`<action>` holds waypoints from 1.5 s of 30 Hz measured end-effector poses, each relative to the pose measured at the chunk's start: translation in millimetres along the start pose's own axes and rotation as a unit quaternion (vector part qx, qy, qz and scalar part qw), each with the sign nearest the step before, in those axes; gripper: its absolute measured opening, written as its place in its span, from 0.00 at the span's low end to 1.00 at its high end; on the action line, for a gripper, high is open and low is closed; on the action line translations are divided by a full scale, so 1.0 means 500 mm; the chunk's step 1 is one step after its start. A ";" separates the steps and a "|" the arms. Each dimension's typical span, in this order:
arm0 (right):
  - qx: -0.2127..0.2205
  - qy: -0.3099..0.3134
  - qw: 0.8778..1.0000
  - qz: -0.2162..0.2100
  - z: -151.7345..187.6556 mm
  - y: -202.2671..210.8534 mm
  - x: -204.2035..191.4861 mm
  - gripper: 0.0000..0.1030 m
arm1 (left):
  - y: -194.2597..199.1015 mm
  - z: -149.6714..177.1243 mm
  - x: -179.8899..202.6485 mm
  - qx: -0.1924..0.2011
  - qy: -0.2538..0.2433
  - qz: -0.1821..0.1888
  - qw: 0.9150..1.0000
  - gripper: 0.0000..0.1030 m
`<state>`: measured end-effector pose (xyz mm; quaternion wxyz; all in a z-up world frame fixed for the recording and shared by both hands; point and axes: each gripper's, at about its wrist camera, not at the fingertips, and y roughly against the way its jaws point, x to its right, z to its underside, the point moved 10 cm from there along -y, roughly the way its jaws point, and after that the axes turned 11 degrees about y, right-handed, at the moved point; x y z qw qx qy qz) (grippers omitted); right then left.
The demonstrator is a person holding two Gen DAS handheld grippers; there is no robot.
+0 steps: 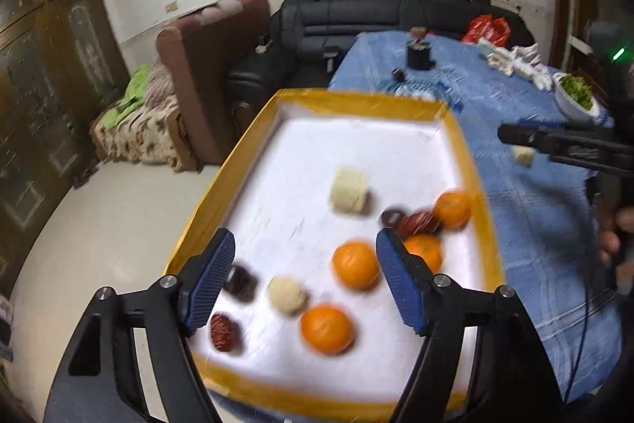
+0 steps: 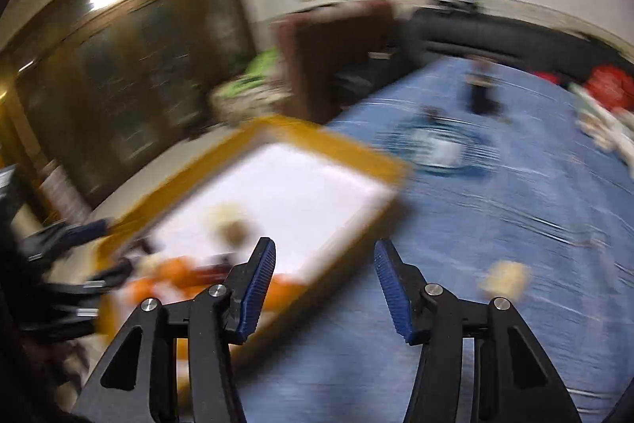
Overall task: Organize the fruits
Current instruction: 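Grasp a dark plum with the left gripper while the right gripper grasps the pale square cake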
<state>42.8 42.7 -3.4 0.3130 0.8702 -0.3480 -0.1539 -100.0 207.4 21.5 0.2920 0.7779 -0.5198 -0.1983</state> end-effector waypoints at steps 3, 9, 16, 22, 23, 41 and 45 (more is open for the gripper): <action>-0.042 -0.056 0.996 0.055 0.045 -0.029 0.126 0.54 | 0.000 -0.052 0.045 0.011 -0.014 0.019 1.000 0.73; -0.065 -0.117 0.991 0.015 0.088 -0.072 0.174 0.52 | -0.044 -0.161 0.129 0.020 -0.009 0.034 0.999 0.76; -0.081 -0.080 0.991 0.067 0.089 -0.081 0.176 0.37 | -0.154 -0.251 0.220 -0.011 -0.010 0.017 1.000 0.76; -0.081 -0.113 0.989 0.051 0.098 -0.071 0.194 0.36 | -0.289 -0.347 0.301 -0.031 -0.035 -0.019 0.999 0.76; -0.080 -0.119 0.989 0.046 0.099 -0.071 0.198 0.36 | -0.324 -0.366 0.311 -0.035 -0.032 -0.028 0.998 0.76; -0.075 -0.157 0.985 0.012 0.101 -0.069 0.209 0.37 | -0.608 -0.355 0.351 -0.164 0.038 -0.033 0.985 0.76; -0.073 -0.155 0.985 0.012 0.101 -0.068 0.207 0.38 | -0.622 -0.345 0.367 -0.177 0.033 -0.026 0.983 0.66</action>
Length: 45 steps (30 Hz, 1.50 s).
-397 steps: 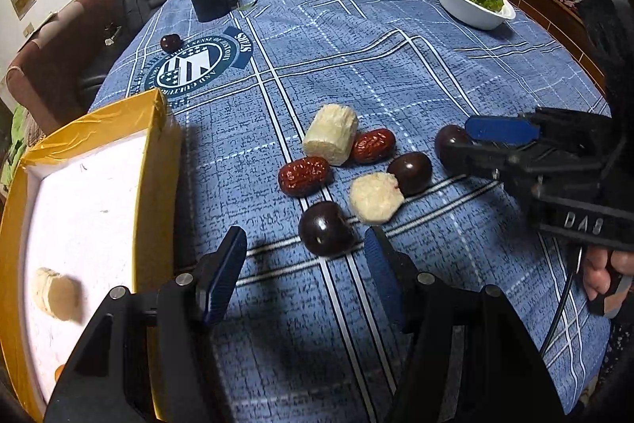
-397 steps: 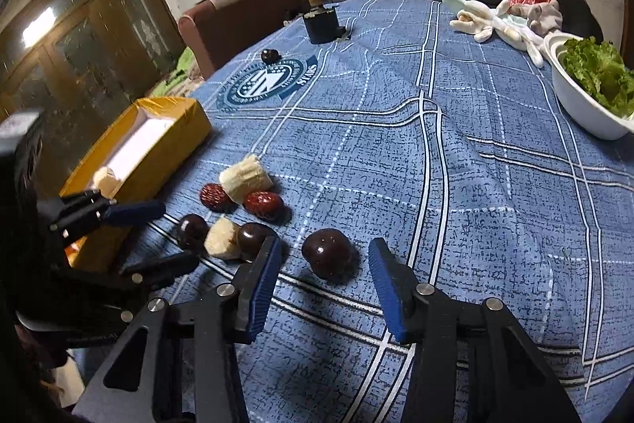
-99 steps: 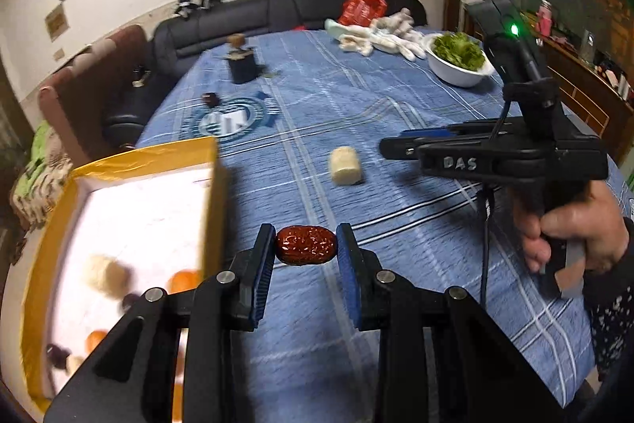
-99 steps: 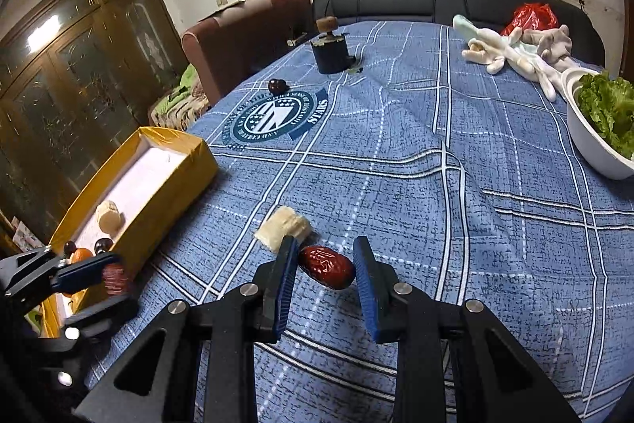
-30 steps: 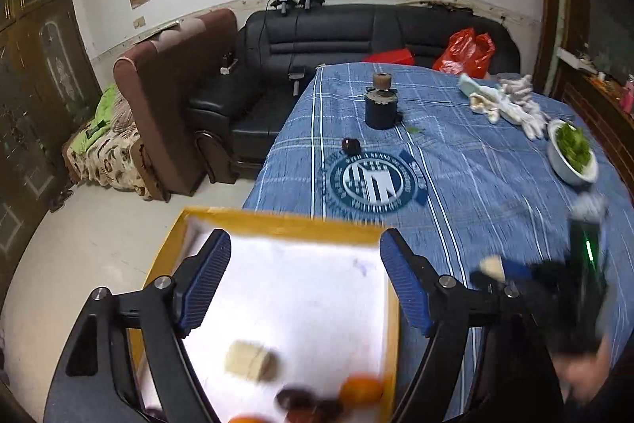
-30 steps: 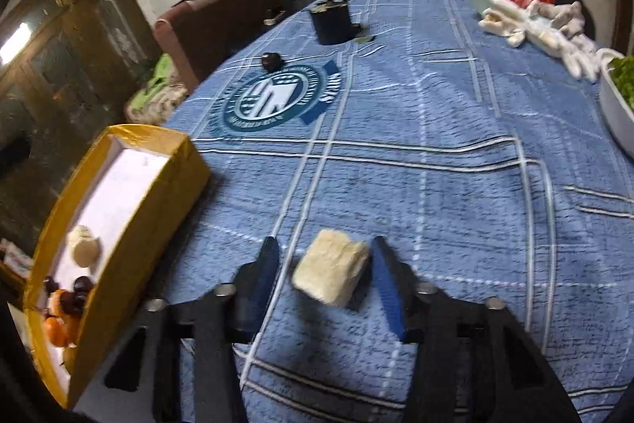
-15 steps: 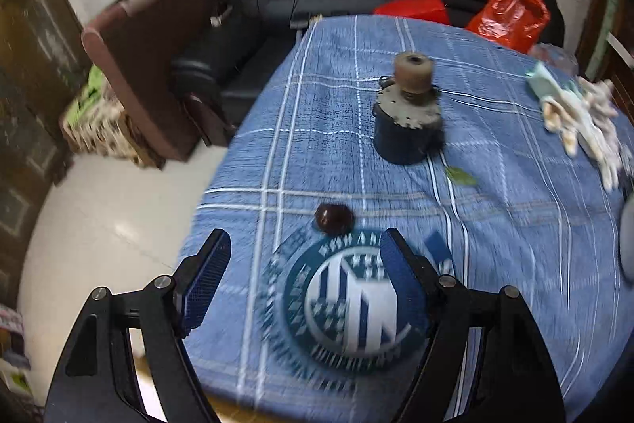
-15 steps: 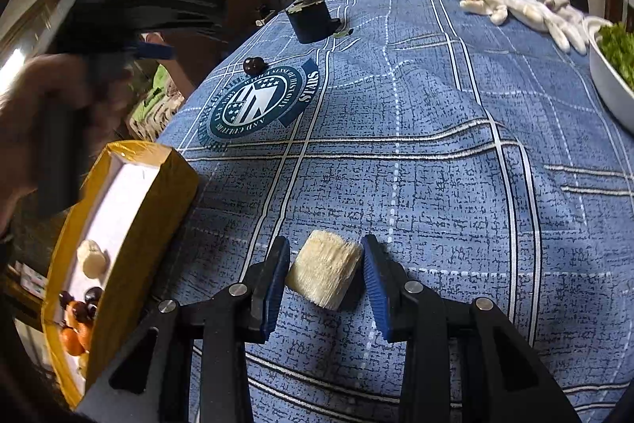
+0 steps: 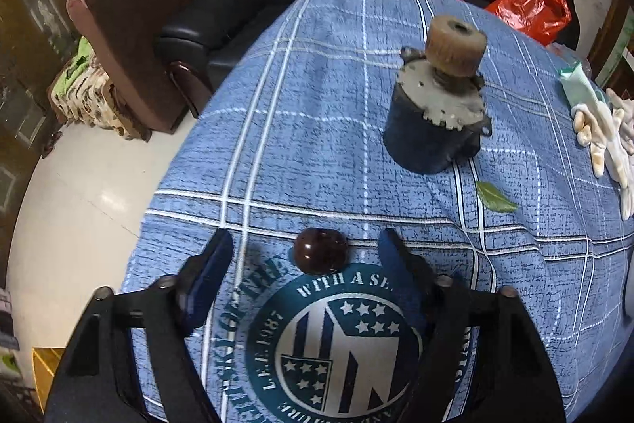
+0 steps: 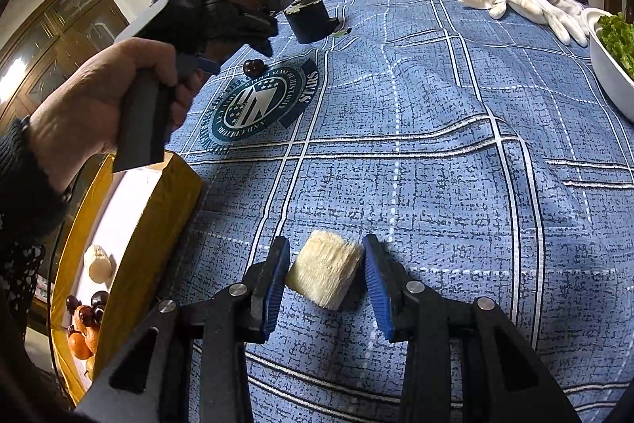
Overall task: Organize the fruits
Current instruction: 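Grasp a dark plum with the left gripper while the right gripper grasps the pale square cake, then carry the plum and the square cake into the tray and open both grippers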
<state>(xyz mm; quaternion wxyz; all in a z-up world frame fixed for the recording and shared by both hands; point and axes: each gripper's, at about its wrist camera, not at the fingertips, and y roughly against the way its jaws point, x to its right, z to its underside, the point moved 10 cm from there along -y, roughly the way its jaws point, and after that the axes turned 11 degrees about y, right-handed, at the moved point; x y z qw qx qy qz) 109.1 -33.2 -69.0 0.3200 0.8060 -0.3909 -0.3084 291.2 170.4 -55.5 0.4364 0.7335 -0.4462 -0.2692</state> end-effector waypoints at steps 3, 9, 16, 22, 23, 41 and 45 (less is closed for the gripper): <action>0.001 -0.001 1.000 -0.001 -0.001 0.000 0.000 0.38 | -0.019 0.004 0.004 -0.013 0.001 0.006 1.000 0.47; 0.002 -0.001 1.000 -0.002 -0.001 0.000 0.001 0.38 | -0.020 0.012 0.018 -0.019 -0.007 0.023 1.000 0.24; 0.001 0.005 1.000 0.001 0.000 0.001 0.002 0.35 | 0.005 0.032 0.018 -0.021 -0.012 0.048 0.999 0.23; 0.004 0.002 1.000 -0.012 -0.003 0.004 0.000 0.31 | 0.095 0.064 0.037 -0.002 -0.031 0.088 0.996 0.23; 0.006 0.004 1.000 -0.010 -0.004 0.006 -0.001 0.31 | 0.118 0.069 0.039 0.007 -0.038 0.093 0.995 0.23; 0.105 0.035 0.994 -0.019 -0.050 0.092 -0.035 0.30 | 0.507 0.365 -0.211 0.209 -0.094 0.103 0.968 0.23; 0.122 0.056 0.989 -0.053 -0.052 0.120 -0.114 0.30 | 0.516 0.431 -0.297 0.216 -0.069 0.088 0.970 0.23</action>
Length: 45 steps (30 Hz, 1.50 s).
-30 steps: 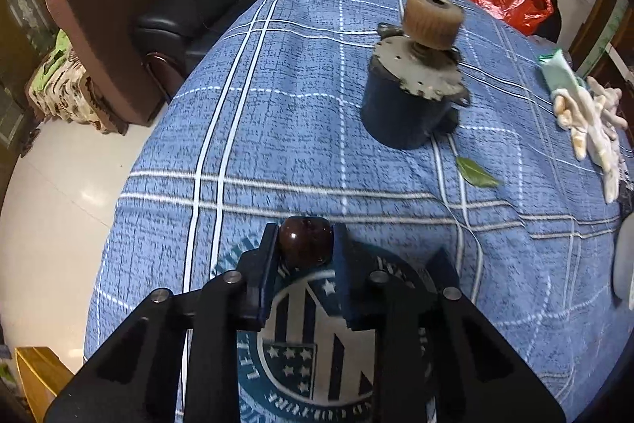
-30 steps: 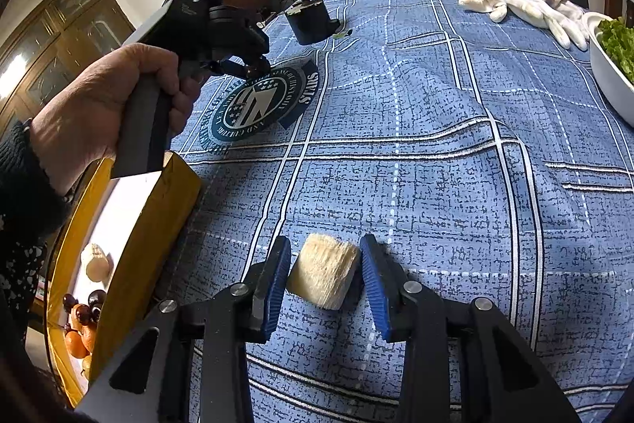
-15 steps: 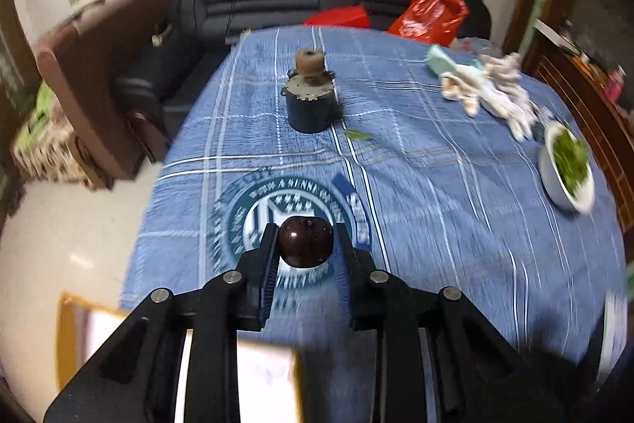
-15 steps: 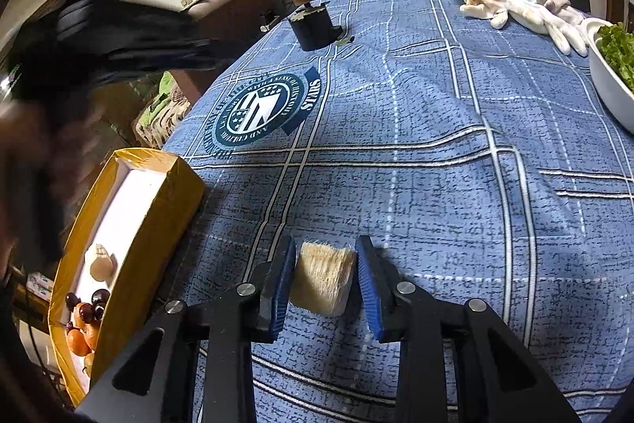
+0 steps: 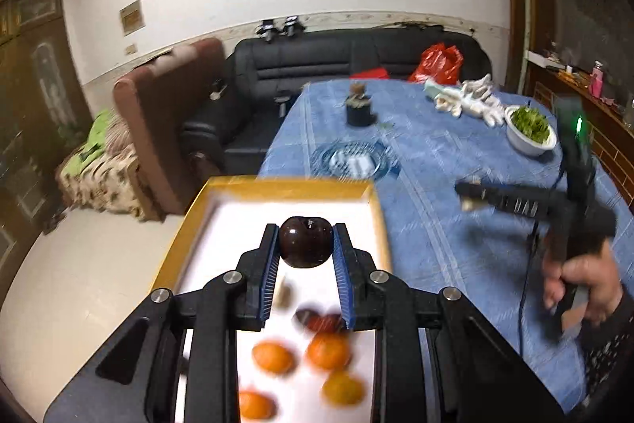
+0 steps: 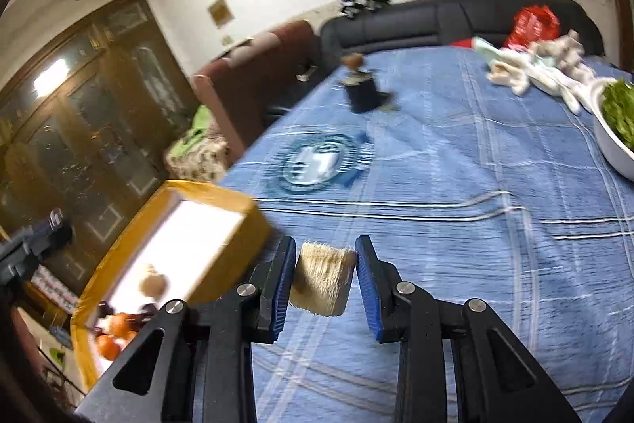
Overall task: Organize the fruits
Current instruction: 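Carry the plum and the square cake into the tray and open both grippers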
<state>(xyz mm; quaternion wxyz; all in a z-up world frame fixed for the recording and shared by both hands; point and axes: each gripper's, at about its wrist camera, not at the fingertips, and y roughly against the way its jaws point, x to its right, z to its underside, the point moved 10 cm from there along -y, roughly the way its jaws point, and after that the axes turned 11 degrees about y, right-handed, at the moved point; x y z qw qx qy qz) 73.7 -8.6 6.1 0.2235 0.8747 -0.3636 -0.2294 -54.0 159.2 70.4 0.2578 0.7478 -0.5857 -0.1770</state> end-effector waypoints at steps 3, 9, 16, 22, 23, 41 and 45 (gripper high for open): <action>0.003 0.029 0.999 -0.023 -0.007 0.003 -0.087 0.30 | 0.000 0.047 -0.028 -0.015 0.012 -0.002 1.000 0.23; 0.006 0.068 0.995 -0.070 -0.003 0.001 -0.242 0.30 | 0.000 0.097 -0.070 -0.015 0.026 -0.020 0.999 0.23; -0.030 0.094 0.992 -0.082 0.058 -0.044 -0.319 0.30 | -0.004 0.121 -0.095 -0.008 0.025 -0.038 0.999 0.23; -0.048 0.108 0.990 -0.080 0.102 -0.060 -0.360 0.30 | -0.016 0.138 -0.108 -0.011 0.030 -0.044 0.999 0.23; -0.050 0.108 0.990 -0.080 0.105 -0.062 -0.363 0.30 | -0.018 0.142 -0.111 -0.012 0.031 -0.044 0.998 0.23; -0.048 0.105 0.992 -0.052 0.116 -0.060 -0.370 0.47 | -0.040 0.163 -0.160 -0.020 0.049 -0.097 0.994 0.49; -0.024 0.105 0.993 -0.052 0.097 -0.038 -0.368 0.50 | -0.010 0.143 -0.166 0.017 0.048 -0.119 0.992 0.69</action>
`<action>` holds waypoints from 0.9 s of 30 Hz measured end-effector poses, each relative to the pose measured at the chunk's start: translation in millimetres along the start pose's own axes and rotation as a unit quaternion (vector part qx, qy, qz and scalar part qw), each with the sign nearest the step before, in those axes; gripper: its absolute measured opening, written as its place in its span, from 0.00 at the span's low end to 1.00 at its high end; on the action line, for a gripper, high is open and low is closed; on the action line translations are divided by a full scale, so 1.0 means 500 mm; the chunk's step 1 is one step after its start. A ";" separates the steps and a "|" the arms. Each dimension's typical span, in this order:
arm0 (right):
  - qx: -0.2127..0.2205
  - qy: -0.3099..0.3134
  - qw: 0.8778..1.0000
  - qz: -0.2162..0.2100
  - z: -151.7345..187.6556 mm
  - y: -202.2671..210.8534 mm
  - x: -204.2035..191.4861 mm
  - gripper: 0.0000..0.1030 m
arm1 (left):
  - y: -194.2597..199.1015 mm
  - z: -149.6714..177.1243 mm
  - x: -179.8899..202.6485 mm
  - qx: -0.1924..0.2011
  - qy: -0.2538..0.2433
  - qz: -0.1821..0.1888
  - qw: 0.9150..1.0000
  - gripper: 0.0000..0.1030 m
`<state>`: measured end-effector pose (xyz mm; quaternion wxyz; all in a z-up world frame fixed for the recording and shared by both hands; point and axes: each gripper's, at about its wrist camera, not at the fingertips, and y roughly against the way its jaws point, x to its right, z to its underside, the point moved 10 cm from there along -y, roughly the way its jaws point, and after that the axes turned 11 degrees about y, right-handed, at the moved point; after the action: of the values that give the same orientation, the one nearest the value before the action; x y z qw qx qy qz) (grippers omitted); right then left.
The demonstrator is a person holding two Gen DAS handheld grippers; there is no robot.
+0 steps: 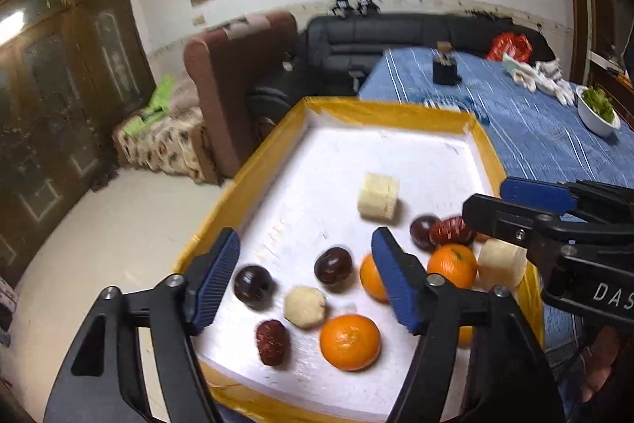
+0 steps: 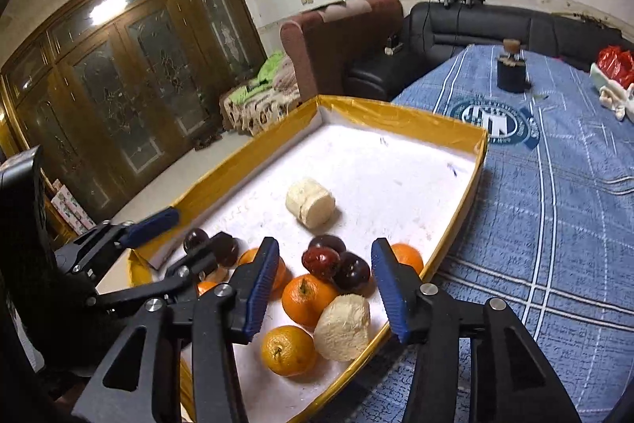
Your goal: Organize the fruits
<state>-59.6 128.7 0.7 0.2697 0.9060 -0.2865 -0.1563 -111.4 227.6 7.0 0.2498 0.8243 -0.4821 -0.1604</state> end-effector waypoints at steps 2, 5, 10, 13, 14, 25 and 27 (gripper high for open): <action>0.010 0.003 1.000 0.004 -0.008 0.013 0.001 0.53 | 0.013 -0.012 -0.005 0.013 -0.004 -0.012 1.000 0.82; 0.020 0.006 1.000 0.011 -0.016 0.032 0.005 0.55 | 0.033 -0.030 -0.011 0.030 -0.006 -0.027 0.999 0.83; 0.038 0.006 0.999 0.019 -0.028 0.074 0.008 0.62 | 0.052 -0.045 -0.019 0.040 -0.027 -0.087 0.995 0.85; 0.052 0.015 0.998 0.029 -0.039 0.101 0.011 0.63 | 0.056 -0.044 -0.014 0.021 -0.018 -0.071 0.997 0.86; 0.058 0.019 0.998 0.034 -0.043 0.111 0.012 0.63 | 0.057 -0.043 -0.013 0.012 -0.012 -0.067 0.998 0.86; 0.083 0.031 0.995 0.052 -0.055 0.161 0.019 0.69 | 0.093 -0.049 -0.014 -0.002 0.011 -0.072 0.997 0.86; 0.081 0.030 0.995 0.048 -0.053 0.158 0.017 0.69 | 0.098 -0.049 -0.015 0.003 0.009 -0.075 0.997 0.86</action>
<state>-75.6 79.9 66.6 0.2111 0.9142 -0.3336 -0.0921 -137.8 220.0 55.0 0.2386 0.8604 -0.4173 -0.1696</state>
